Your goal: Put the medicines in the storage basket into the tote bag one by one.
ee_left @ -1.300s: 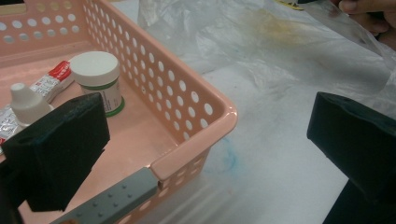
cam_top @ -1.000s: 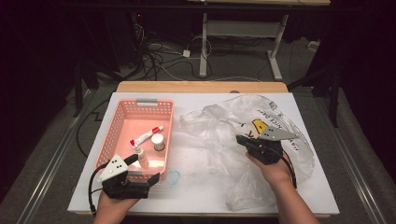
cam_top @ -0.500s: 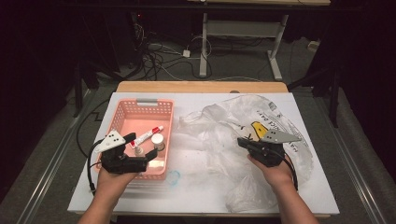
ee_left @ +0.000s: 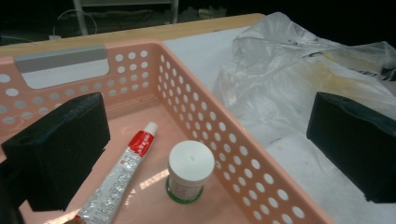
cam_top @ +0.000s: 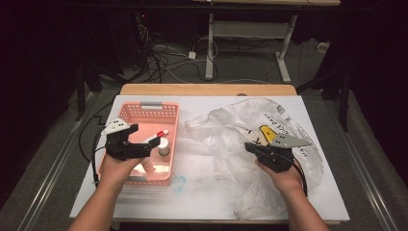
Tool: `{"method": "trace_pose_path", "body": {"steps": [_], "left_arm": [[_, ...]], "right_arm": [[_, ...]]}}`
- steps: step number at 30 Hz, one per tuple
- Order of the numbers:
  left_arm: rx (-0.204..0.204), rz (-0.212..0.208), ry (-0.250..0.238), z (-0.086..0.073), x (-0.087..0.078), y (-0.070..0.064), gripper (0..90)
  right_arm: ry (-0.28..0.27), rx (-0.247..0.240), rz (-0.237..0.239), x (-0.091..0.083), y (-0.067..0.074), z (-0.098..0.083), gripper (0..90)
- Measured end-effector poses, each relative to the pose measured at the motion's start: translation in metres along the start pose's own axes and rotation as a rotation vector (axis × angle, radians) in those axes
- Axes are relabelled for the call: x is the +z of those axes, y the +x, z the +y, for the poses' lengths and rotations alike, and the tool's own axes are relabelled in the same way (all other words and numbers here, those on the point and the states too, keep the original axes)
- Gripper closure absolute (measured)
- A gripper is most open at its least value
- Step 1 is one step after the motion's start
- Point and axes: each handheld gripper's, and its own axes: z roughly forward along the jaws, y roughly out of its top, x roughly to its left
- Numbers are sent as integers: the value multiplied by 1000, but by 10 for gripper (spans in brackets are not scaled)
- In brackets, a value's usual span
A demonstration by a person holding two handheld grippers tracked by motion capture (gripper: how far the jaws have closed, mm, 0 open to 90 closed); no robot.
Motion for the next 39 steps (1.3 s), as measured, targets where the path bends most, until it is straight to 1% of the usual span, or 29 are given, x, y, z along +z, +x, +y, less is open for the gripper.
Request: {"method": "trace_pose_path", "body": {"steps": [2, 5, 7, 9, 10, 12, 16, 20, 23, 25, 29, 31, 34, 36, 37, 39], "left_arm": [[-9, -5, 11, 3, 5, 5, 0], [-8, 4, 27, 6, 12, 13, 0], [-27, -2, 38, 7, 17, 19, 0], [-43, -6, 58, 8, 23, 24, 0], [-44, -1, 66, 8, 25, 25, 0], [-53, 6, 76, 9, 30, 30, 0], [-53, 29, 101, 9, 37, 40, 6], [-62, 48, 114, 11, 40, 48, 47], [-61, 48, 131, 12, 43, 53, 88], [-47, 55, 163, 12, 46, 55, 128], [-62, 68, 228, 12, 51, 62, 191], [-60, 60, 266, 11, 54, 64, 216], [-61, 59, 342, 9, 59, 66, 259], [-63, 47, 384, 7, 63, 67, 288], [-58, 40, 405, 6, 65, 68, 301], [-47, 45, 443, 5, 69, 68, 325]], "right_arm": [[-2, -2, -2, 0, 1, 0, 900], [-7, -11, -5, 0, 1, 1, 900], [-11, -20, -6, -1, 1, 1, 900], [-16, -15, -4, -1, 1, 1, 900], [-16, -8, -4, -2, 1, 1, 900], [-16, -8, -3, -3, 0, 1, 900], [-16, -10, 1, -3, 0, 1, 900], [-19, -13, 4, -3, 0, 2, 900], [-19, -9, 6, -3, 0, 2, 900], [-17, -6, 7, -3, 0, 2, 900], [-18, -11, 12, -3, 0, 2, 900], [-17, -6, 14, -3, 1, 2, 900], [-18, -6, 16, -3, 0, 2, 900], [-20, -7, 19, -3, 0, 1, 900], [-21, -6, 19, -3, 0, 1, 900], [-19, -12, 20, -3, 0, 2, 900]]}}
